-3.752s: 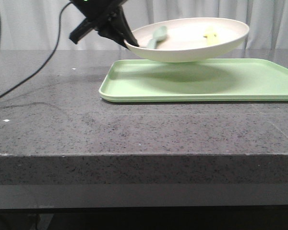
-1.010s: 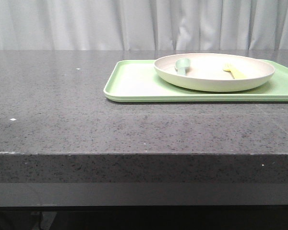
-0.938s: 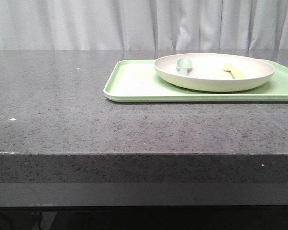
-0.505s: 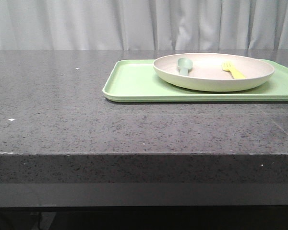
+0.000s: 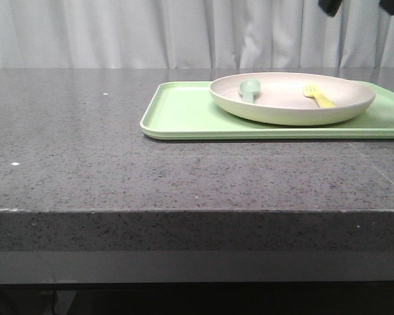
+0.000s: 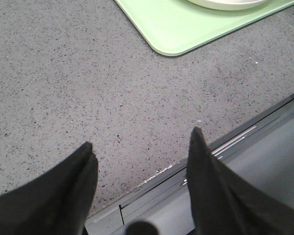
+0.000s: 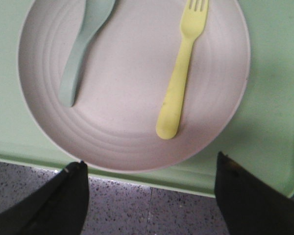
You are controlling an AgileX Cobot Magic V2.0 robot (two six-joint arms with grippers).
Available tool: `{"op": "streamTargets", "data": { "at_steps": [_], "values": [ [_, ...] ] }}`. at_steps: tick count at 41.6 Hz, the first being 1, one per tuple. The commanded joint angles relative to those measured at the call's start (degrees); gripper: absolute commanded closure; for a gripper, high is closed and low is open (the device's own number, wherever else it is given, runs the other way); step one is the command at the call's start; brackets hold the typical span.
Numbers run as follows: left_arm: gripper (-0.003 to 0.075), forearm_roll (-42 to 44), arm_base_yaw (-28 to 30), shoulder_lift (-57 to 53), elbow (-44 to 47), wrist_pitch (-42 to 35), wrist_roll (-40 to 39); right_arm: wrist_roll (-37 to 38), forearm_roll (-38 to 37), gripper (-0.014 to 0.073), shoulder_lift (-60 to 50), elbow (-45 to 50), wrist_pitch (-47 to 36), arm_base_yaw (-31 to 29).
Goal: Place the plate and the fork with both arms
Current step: 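Lower the right gripper onto the yellow fork and grasp it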
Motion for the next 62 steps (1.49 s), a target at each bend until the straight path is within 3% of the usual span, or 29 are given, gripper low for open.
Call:
{"op": "streamTargets", "data": {
  "at_steps": [1,14,45,62],
  "values": [
    [0.0318,-2.3,0.1,-0.3,-1.5,-3.1,0.1,0.8,-0.8,0.0034,1.7,-5.2,0.5,-0.5],
    [0.0318,-2.3,0.1,-0.3,-1.5,-3.5,0.1,2.3,-0.7,0.0212,11.9,-14.9,4.0,-4.2],
    [0.0318,-2.3,0.1,-0.2,-1.5,-3.6,0.1,2.6,1.6,0.0213,24.4,-24.1,6.3,-5.6],
    [0.0318,-2.3,0.1,-0.2,-1.5,-3.6,0.1,2.6,1.7,0.0226,27.0,-24.5,7.7,-5.9]
  ]
}}
